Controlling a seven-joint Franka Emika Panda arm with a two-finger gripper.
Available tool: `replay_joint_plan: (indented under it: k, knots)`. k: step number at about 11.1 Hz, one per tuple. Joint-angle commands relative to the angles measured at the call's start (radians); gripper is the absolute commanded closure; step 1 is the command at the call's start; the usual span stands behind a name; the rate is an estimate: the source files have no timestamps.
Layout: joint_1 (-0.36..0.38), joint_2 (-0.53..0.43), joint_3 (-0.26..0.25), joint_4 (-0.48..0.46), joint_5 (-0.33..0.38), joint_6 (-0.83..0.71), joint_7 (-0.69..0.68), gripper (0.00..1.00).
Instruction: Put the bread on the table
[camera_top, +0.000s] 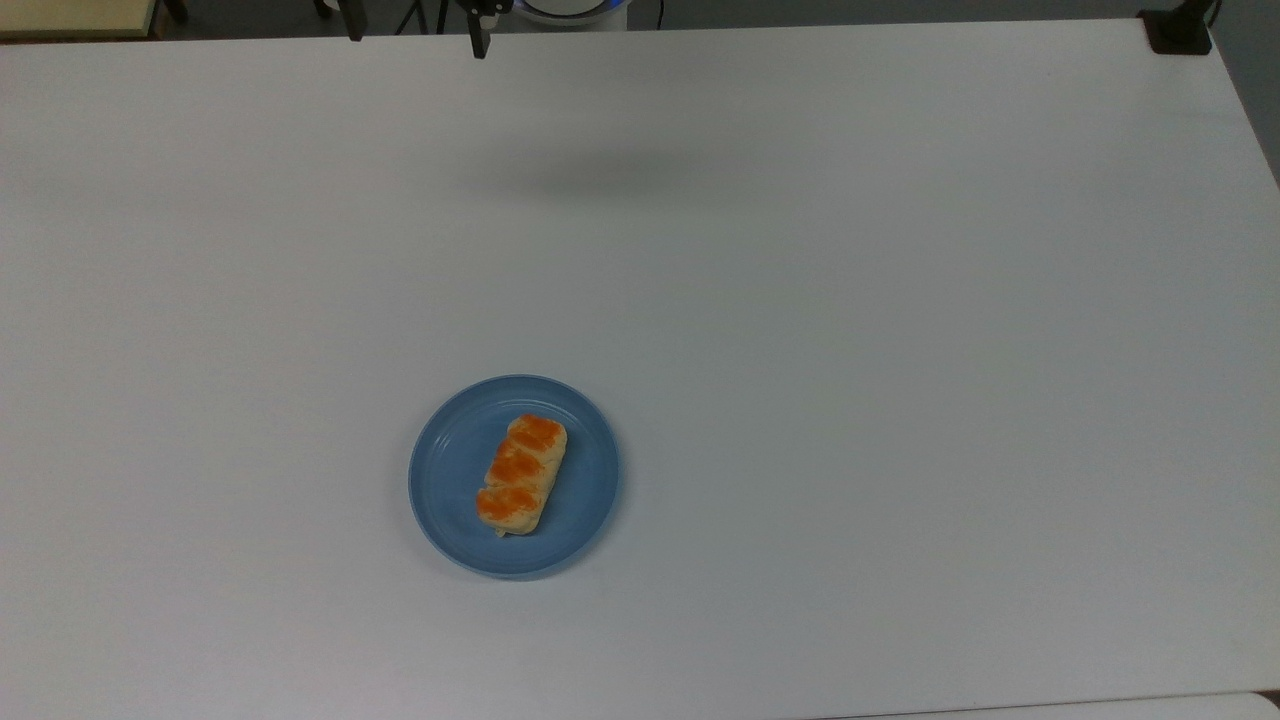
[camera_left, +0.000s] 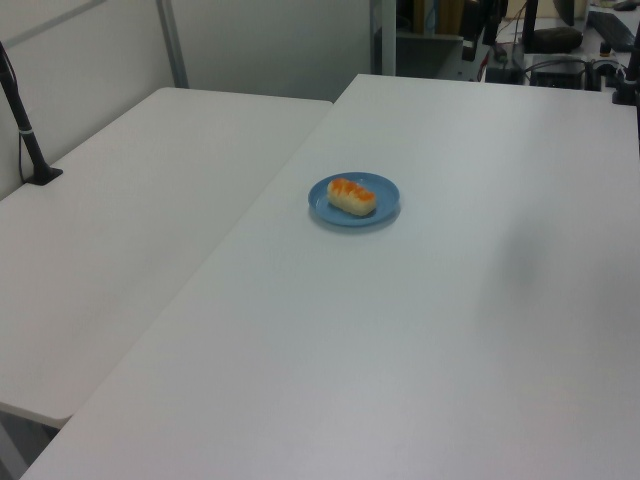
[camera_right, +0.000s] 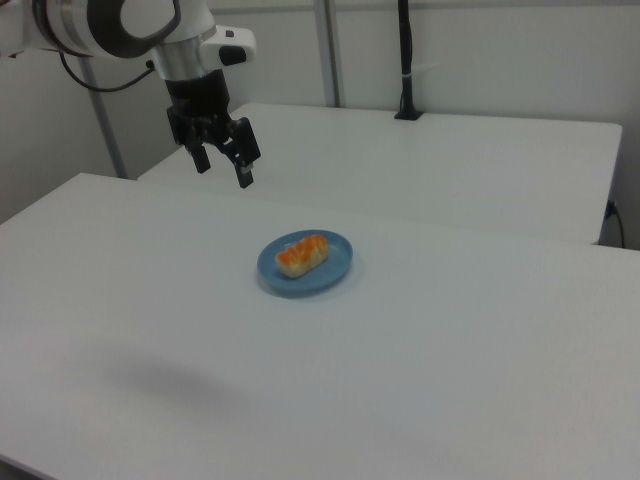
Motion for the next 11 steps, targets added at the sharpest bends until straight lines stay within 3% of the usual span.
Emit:
replay_joint_plan:
  k: [1, 6, 11]
  knots:
    - [-0.007, -0.022, 0.001, -0.030, 0.014, -0.019, -0.062, 0.00]
    - [-0.007, -0.020, 0.001, -0.028, 0.012, -0.024, -0.077, 0.00]
    - [-0.030, 0.001, -0.004, -0.030, 0.011, -0.012, -0.178, 0.00]
